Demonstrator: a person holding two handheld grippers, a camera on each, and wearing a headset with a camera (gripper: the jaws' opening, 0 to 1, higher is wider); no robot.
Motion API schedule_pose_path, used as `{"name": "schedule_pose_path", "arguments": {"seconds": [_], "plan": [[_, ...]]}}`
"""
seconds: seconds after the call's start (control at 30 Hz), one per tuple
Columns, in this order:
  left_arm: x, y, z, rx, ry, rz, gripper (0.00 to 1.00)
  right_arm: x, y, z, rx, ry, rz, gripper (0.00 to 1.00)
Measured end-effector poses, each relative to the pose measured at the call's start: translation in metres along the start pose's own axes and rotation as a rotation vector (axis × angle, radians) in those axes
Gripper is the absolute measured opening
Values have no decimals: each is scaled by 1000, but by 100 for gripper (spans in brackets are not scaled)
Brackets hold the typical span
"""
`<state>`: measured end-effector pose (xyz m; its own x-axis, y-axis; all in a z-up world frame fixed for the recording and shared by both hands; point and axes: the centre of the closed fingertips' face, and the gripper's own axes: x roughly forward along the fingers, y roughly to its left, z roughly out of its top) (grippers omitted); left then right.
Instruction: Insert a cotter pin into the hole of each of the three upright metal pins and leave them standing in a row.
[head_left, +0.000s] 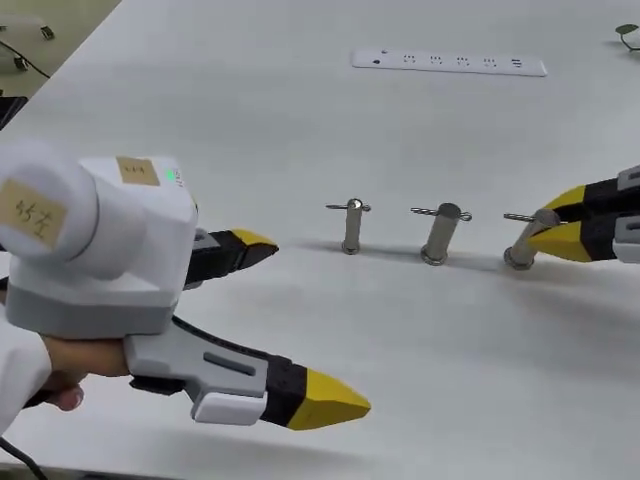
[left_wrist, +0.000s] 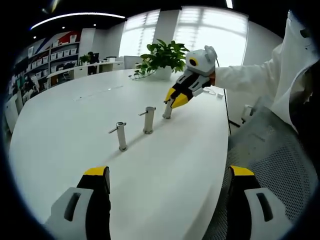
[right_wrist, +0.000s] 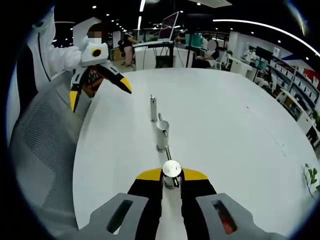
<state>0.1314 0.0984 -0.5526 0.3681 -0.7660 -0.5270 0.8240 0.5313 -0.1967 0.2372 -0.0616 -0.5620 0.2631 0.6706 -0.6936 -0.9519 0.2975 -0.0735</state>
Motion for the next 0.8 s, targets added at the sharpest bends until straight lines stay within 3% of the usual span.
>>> {"name": "schedule_pose_path", "arguments": {"seconds": [0.8], "plan": [[0, 1, -4, -12, 22, 6, 96, 7, -1, -6, 22, -1, 32, 8]]}}
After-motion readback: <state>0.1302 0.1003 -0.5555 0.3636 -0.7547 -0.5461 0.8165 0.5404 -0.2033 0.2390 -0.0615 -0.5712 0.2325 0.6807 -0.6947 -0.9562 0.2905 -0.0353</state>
